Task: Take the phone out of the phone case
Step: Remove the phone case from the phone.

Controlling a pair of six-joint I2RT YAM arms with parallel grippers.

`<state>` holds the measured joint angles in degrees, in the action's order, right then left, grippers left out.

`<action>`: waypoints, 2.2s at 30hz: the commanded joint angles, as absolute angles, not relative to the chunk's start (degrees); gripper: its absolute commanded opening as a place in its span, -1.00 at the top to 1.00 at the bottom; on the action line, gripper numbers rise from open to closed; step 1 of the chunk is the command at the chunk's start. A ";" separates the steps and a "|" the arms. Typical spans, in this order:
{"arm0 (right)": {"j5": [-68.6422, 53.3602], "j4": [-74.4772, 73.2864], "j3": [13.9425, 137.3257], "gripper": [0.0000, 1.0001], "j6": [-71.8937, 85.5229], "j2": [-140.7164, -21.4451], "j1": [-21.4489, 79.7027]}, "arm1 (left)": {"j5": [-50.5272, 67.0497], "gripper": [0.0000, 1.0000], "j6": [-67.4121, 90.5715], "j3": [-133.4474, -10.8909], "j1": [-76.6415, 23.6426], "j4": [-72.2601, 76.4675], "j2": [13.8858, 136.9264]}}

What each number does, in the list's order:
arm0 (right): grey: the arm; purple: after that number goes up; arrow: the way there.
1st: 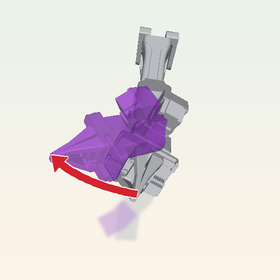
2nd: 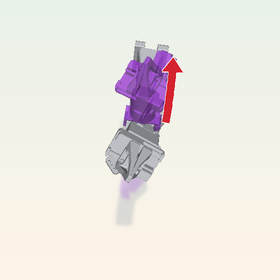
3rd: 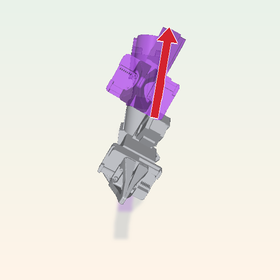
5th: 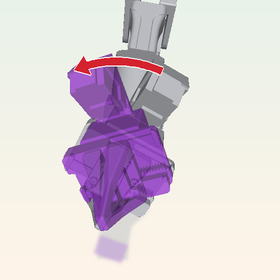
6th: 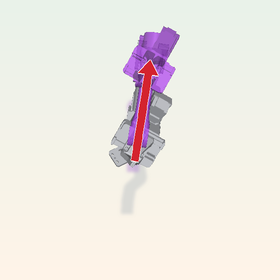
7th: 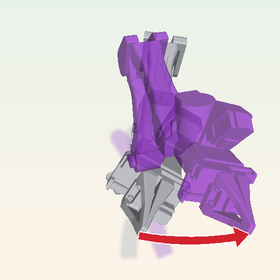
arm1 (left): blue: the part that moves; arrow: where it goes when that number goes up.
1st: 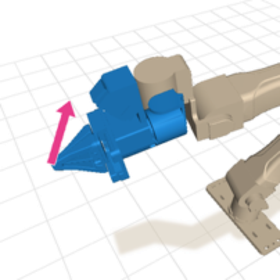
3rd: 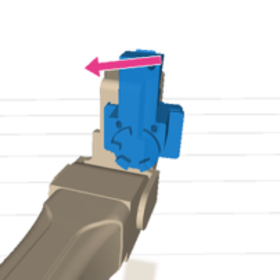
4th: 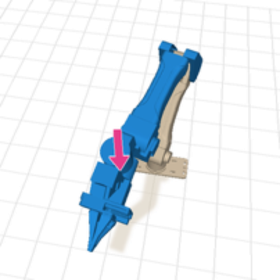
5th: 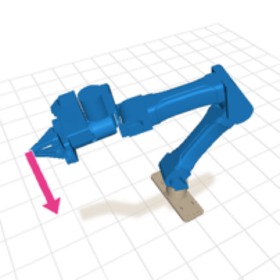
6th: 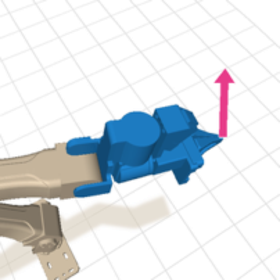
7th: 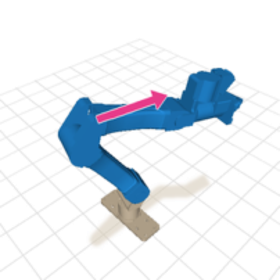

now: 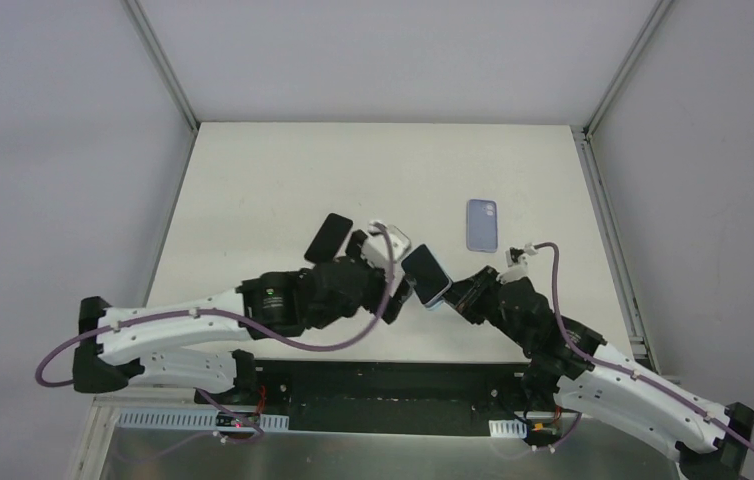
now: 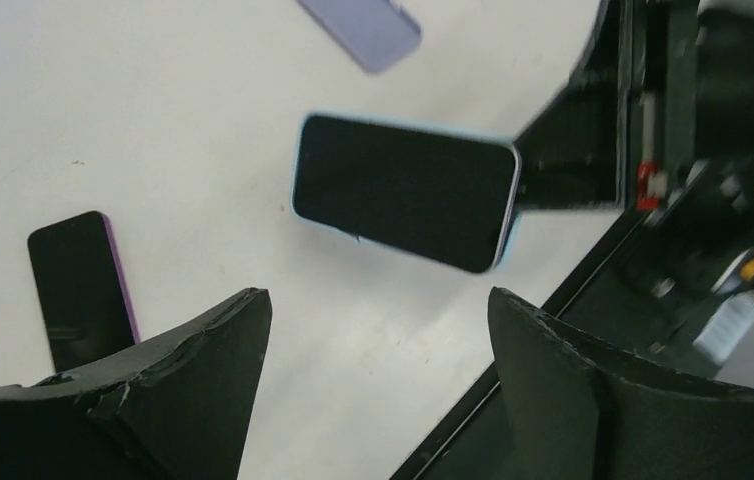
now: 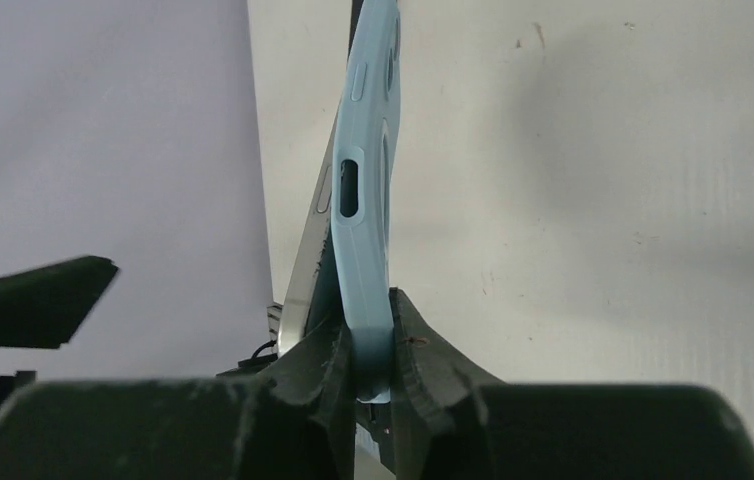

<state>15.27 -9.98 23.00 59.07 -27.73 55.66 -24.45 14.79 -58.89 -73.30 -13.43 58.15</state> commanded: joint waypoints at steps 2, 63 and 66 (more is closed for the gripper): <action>15.84 -12.74 29.75 1.00 61.46 -29.88 55.42 | -32.41 -0.61 -1.55 -63.57 -79.95 -20.89 66.49; 8.76 -15.27 32.84 1.00 66.83 -31.93 55.47 | -39.26 0.31 -7.39 -76.03 -82.62 -20.83 91.09; 9.09 -15.29 32.40 1.00 67.00 -31.56 55.54 | -38.82 0.48 -6.99 -75.89 -82.70 -20.83 90.77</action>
